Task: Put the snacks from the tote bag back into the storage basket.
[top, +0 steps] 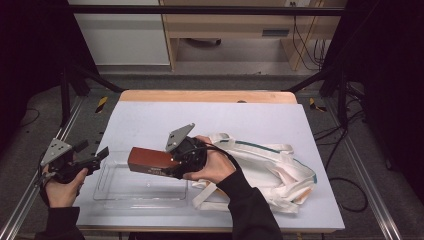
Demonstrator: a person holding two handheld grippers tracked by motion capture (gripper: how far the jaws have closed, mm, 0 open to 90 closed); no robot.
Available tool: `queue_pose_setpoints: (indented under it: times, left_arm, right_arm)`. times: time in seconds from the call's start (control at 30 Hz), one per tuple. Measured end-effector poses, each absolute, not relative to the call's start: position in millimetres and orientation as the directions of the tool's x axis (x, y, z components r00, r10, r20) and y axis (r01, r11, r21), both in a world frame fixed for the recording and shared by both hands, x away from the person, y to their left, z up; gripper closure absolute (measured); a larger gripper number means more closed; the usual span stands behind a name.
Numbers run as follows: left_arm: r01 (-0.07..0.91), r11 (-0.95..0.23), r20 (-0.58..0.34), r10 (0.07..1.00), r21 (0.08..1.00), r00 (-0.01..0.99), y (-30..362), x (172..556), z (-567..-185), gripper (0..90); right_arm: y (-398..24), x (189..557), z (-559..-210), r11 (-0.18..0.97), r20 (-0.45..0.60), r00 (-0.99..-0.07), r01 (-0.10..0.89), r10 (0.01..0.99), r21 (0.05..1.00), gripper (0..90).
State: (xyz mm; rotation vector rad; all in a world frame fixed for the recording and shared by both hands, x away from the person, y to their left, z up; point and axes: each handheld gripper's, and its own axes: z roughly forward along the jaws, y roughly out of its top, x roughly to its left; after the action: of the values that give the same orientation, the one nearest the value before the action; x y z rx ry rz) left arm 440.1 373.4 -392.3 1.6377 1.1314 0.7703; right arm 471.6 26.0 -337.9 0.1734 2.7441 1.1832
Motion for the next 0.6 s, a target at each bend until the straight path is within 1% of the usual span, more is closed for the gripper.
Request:
queue_pose_setpoints:
  times: [0.37,0.6]
  left_arm:
    - [0.31,-0.081,-0.036,0.934,0.947,0.356,379.2,438.6,-390.5,18.5]
    - [0.309,-0.076,-0.04,0.935,0.948,0.352,380.6,438.4,-390.4,18.6]
  right_arm:
    - [54.2,469.8,-346.9,0.694,-0.091,-0.989,0.016,0.117,0.719,43.4]
    - [66.4,468.9,-355.0,0.706,-0.084,-0.991,0.015,0.105,0.708,43.4]
